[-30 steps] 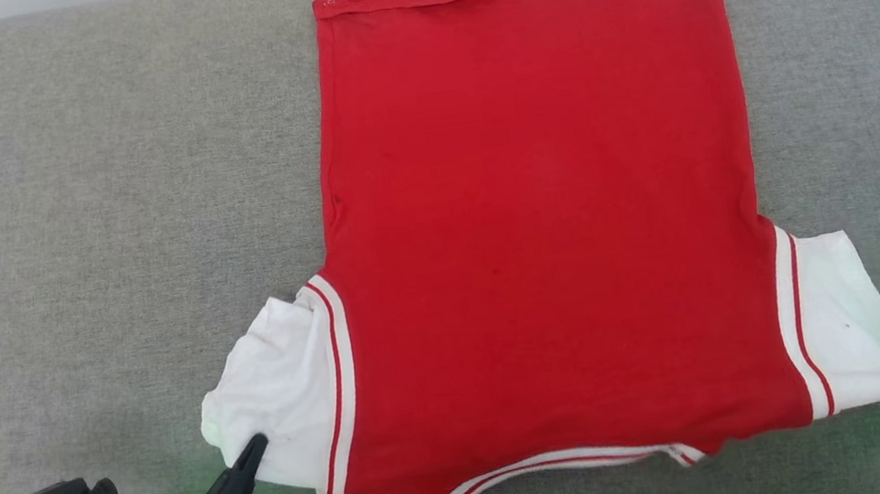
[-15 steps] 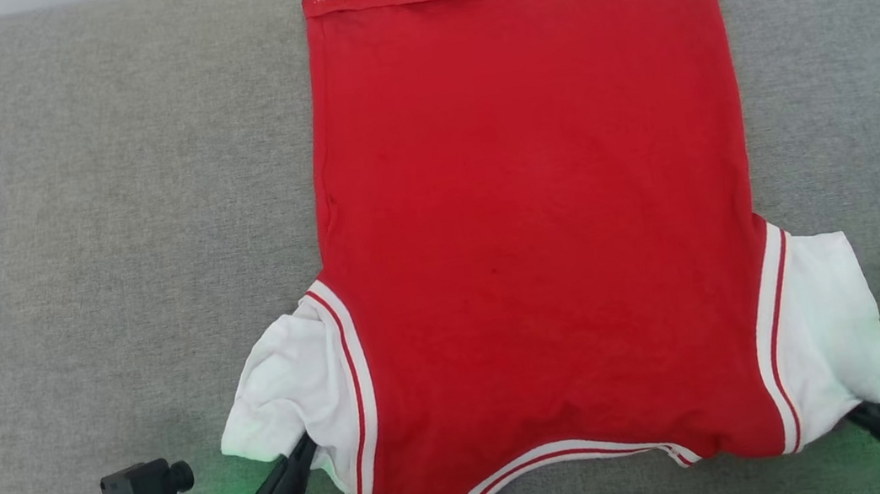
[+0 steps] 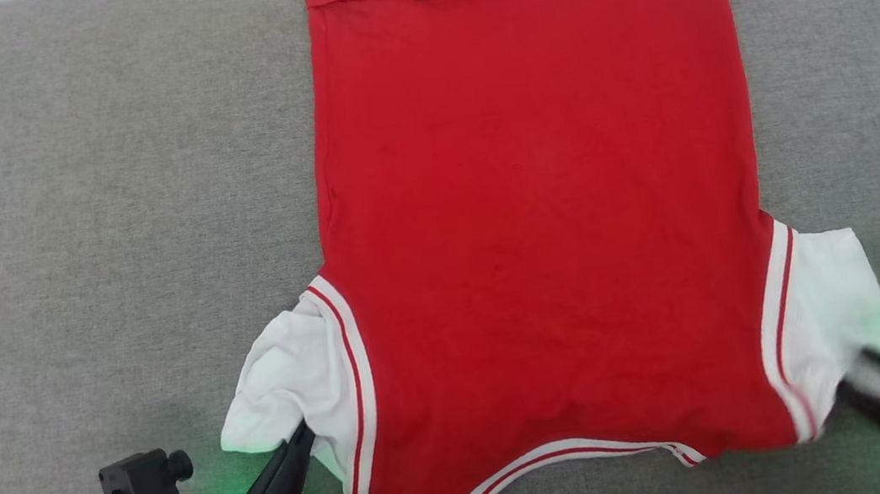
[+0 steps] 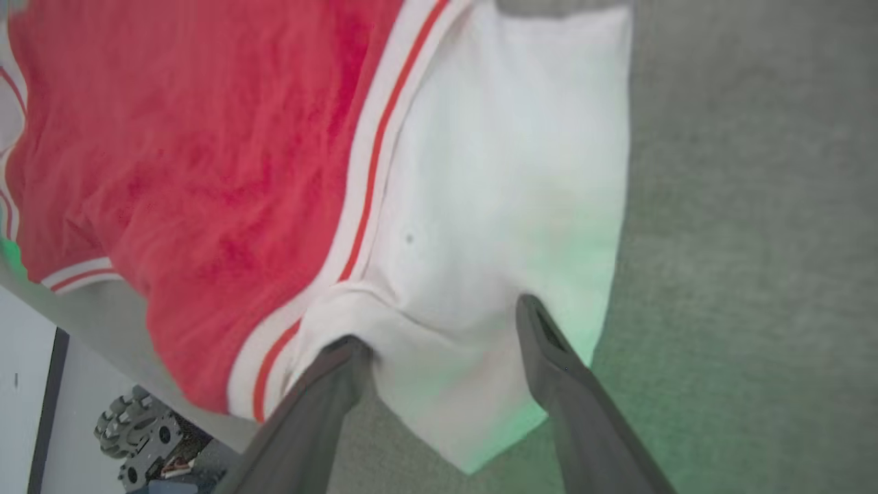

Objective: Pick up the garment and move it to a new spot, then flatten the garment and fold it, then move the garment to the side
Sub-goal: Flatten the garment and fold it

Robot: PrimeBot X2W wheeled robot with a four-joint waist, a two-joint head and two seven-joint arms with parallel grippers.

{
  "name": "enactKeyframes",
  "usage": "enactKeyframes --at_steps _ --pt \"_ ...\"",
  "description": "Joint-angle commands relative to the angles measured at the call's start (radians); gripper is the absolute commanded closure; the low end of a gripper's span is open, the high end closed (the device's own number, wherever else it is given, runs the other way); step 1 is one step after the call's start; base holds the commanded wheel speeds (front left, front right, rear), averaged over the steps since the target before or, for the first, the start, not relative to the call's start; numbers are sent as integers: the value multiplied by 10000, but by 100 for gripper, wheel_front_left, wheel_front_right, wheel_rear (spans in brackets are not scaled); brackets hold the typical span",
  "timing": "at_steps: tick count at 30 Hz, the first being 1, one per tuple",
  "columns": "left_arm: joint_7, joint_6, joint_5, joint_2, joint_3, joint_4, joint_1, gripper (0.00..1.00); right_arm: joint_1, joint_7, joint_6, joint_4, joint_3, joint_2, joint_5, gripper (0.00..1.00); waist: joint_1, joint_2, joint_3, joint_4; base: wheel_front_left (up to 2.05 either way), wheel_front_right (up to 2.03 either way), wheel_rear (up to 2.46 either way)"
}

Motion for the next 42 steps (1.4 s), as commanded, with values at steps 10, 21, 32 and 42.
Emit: enactKeyframes --at_steps 10,21,32,42 --pt "-145 162 605 -64 190 -964 -262 100 -1805 337 -24 -892 -2402 -1229 -178 0 0 0 422 442 0 0 0" --pt "-94 1 1181 -615 -53 -1882 -1049 100 -8323 2161 -25 2637 -532 -733 -2303 0 0 0 1783 1752 0 0 0" --pt "-83 -312 1523 -983 -326 -2701 -1581 100 -12032 3527 -26 6979 454 -520 -3775 0 0 0 2894 3108 0 0 0" --pt "-134 -365 1767 -1042 -333 -2963 -1673 100 -12398 4575 -22 8465 1258 -55 -3724 58 0 0 3247 3236 0 0 0"
